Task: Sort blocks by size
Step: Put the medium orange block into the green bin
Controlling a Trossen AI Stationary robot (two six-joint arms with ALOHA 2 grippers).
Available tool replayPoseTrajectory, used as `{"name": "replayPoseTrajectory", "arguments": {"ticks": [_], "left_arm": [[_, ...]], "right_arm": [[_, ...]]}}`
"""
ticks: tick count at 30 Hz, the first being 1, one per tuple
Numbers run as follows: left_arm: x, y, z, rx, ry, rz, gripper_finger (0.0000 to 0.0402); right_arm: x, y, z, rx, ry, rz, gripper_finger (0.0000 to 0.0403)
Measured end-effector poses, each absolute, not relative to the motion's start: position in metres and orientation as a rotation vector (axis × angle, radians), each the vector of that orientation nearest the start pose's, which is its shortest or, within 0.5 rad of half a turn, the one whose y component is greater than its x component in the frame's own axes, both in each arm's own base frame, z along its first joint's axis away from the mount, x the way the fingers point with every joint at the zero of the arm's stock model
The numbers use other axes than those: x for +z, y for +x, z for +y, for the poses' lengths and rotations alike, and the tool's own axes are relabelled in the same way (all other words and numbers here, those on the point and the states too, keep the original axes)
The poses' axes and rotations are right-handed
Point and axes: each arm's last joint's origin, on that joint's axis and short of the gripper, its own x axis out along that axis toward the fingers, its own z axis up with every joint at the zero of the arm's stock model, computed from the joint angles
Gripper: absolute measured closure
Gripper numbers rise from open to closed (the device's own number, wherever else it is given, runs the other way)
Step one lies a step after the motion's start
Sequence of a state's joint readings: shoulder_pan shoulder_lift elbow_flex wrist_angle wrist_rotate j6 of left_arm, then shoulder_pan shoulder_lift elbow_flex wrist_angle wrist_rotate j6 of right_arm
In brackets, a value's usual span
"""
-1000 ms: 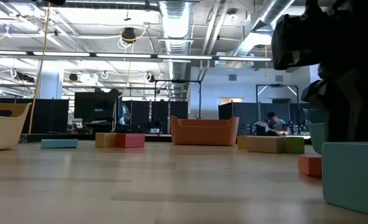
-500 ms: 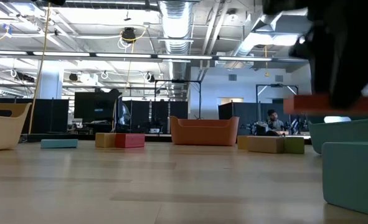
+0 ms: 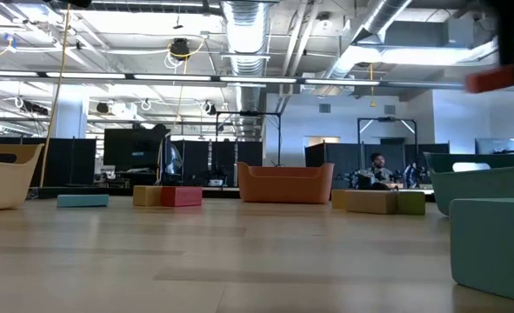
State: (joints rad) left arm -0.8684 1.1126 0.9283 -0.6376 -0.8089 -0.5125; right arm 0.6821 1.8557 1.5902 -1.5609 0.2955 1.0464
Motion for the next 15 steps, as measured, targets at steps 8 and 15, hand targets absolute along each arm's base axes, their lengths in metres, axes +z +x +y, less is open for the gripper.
{"name": "replayPoseTrajectory", "arguments": {"ticks": [8,15], "left_arm": [[0.290,0.155,-0.150,0.083,0.115,0.537,0.0134],[0.290,0.155,-0.150,0.084,0.111,0.537,0.0134]], "right_arm": [[0.250,0.221,0.210,-0.685,0.045,1.427,0.0246],[0.238,0.188,0.196,-0.839,0.164,1.351,0.0245]]}}
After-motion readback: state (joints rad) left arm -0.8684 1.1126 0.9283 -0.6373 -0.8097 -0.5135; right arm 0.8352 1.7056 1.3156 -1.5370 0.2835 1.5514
